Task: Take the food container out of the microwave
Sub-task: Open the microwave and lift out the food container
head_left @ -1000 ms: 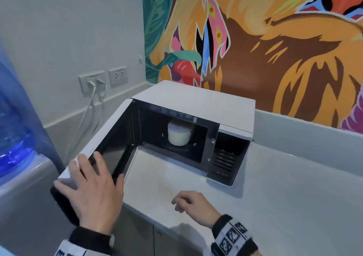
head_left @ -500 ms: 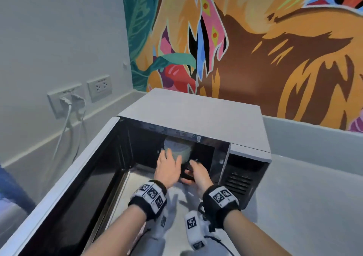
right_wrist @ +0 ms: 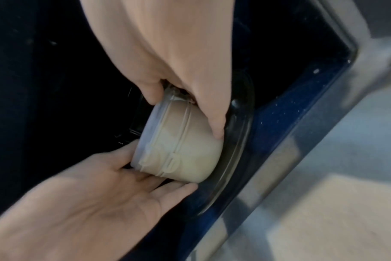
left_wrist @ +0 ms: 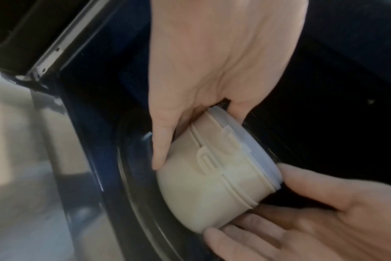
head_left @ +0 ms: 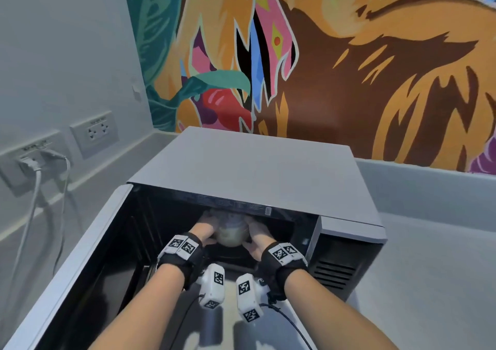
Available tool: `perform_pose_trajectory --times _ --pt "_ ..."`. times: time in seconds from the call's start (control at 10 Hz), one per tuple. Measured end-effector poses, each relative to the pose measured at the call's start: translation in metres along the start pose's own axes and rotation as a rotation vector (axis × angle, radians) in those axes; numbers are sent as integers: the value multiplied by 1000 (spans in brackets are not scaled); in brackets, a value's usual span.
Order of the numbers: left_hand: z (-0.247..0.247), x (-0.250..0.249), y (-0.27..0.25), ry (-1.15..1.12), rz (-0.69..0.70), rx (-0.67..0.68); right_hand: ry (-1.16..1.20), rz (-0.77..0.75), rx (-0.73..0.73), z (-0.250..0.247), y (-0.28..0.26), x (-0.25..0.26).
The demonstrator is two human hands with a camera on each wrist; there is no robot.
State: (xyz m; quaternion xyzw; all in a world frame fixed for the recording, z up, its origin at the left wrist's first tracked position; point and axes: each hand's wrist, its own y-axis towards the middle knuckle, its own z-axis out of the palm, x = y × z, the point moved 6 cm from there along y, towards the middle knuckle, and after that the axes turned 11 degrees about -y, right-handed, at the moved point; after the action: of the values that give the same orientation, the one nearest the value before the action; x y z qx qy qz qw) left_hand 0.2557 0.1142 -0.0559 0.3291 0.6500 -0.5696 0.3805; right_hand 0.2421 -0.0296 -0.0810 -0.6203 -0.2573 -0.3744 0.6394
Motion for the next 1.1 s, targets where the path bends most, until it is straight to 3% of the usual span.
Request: perform_pose_trajectory --times 0.1,0.2,0.3,0.4,0.5,0.7,0.9,1.1 --pt "-4 3 -1 -85 40 -3 -48 -44 65 16 -18 2" --pt "-15 7 -12 -149 91 -90 10 -92 104 26 -31 0" --pt "-31 27 -18 -136 205 -218 -81 -112 193 30 -57 -13" --pt "-29 68 -48 -145 221 -242 -109 -113 266 13 -81 -42" --pt "0 102 -112 -114 118 -165 -139 -45 274 -24 -108 -87" --pt "80 144 -212 -173 59 72 -165 -18 199 -128 -161 -151" --pt "182 184 -250 -21 104 359 -107 -39 68 -249 -223 -173" --pt "297 190 -286 105 116 611 39 -30 -137 -374 -245 -170"
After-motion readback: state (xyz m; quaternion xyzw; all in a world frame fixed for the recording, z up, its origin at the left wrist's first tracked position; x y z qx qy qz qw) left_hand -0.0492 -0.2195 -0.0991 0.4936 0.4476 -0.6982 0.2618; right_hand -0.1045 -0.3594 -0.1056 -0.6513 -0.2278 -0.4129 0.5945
